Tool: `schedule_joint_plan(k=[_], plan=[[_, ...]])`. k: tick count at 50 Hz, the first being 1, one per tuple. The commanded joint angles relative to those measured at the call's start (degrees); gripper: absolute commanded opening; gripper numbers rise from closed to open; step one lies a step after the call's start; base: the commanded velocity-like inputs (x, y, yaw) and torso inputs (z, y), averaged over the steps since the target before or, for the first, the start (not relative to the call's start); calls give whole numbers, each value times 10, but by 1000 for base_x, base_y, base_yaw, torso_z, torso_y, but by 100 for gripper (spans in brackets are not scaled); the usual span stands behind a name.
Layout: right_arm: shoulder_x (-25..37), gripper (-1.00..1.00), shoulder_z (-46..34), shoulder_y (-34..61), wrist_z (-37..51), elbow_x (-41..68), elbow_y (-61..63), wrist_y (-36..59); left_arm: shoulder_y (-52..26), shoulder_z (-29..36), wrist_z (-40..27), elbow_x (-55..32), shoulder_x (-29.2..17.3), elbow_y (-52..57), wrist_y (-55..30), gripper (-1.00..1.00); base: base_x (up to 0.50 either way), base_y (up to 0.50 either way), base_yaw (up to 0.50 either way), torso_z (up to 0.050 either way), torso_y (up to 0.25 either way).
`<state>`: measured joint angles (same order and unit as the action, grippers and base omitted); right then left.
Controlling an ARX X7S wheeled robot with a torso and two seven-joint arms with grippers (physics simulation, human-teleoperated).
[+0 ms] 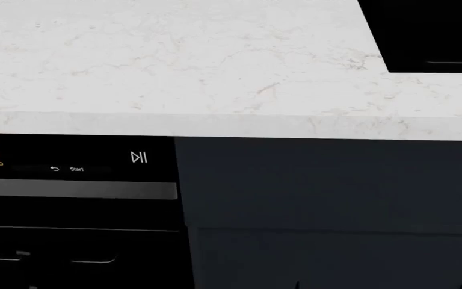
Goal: Open the dishwasher door
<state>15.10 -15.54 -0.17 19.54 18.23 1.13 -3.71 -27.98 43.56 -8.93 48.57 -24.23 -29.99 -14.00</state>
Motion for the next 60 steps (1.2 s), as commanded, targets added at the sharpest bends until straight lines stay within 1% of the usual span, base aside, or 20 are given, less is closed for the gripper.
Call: schedule_joint_plan(k=[1, 17, 28, 52, 60], plan=[[2, 100, -2, 1, 1, 3, 2, -1, 57, 7, 9, -1, -32, 116, -36, -100, 0, 0, 0, 0, 0], [9, 100, 5, -3, 7, 9, 8, -5, 116, 4, 6, 1, -50, 178, -55, -100, 0, 0, -1, 0, 1], [16, 100, 18, -13, 14, 16, 11, -15, 164, -5, 19, 5, -67, 256, -86, -100, -1, 0, -1, 0, 1], [20, 100, 28, -20, 18, 29, 8, -29, 258, -10, 23, 4, -81, 330, -131, -100, 0, -1, -2, 1, 1], [21, 100, 26, -23, 19, 29, 12, -30, 305, -17, 19, -2, -88, 365, -149, -100, 0, -2, -2, 0, 1]])
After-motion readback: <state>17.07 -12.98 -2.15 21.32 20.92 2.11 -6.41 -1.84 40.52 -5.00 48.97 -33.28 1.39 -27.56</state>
